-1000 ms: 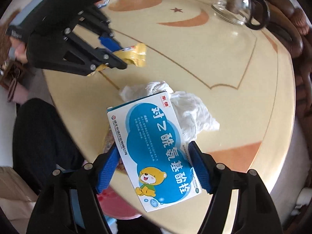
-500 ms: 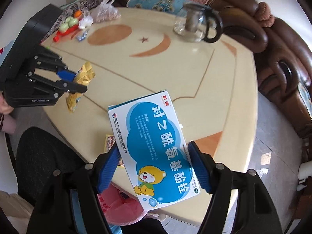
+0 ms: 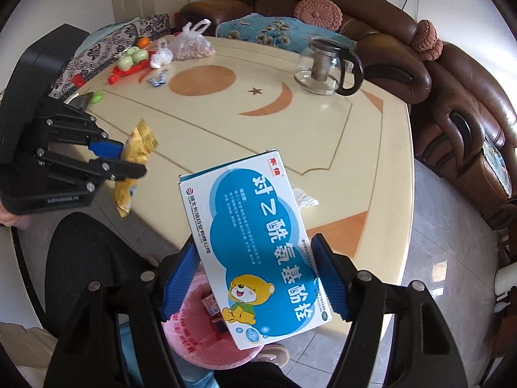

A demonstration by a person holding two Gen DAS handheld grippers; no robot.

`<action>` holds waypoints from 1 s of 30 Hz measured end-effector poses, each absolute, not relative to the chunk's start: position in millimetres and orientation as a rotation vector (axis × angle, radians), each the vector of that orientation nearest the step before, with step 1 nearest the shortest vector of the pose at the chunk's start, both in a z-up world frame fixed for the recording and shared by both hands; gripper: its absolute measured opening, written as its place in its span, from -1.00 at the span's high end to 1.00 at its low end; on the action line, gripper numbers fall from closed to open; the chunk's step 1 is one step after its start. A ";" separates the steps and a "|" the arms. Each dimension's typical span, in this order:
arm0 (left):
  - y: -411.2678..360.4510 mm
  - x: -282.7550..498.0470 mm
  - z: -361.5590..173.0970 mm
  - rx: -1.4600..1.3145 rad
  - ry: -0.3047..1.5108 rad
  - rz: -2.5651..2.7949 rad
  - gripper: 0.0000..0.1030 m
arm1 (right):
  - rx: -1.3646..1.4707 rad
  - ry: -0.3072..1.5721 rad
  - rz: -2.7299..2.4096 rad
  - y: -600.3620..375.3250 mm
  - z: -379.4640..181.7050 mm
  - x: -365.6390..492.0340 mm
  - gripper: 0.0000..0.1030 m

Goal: Collect trash
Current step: 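Lift the snack bar and medicine box and carry them toward the pink bin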

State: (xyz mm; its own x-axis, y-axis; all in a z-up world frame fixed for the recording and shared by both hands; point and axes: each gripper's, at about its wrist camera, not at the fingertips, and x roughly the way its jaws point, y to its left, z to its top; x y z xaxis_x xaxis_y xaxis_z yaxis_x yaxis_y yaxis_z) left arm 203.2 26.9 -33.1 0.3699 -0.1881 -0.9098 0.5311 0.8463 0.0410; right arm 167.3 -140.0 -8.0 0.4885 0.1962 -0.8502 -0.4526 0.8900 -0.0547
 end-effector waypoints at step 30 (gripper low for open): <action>-14.6 86.4 -70.9 0.431 1.077 -0.570 0.66 | -0.336 1.019 0.427 -134.9 -43.0 48.4 -0.32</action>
State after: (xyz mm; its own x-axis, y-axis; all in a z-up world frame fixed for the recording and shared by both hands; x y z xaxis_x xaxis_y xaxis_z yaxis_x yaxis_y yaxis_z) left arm 86.4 -14.6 -70.9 0.3552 -0.2225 -0.9079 0.6254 0.7784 0.0539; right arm 48.4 -134.9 -43.0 0.4551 0.1851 -0.8710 -0.4908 0.8683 -0.0719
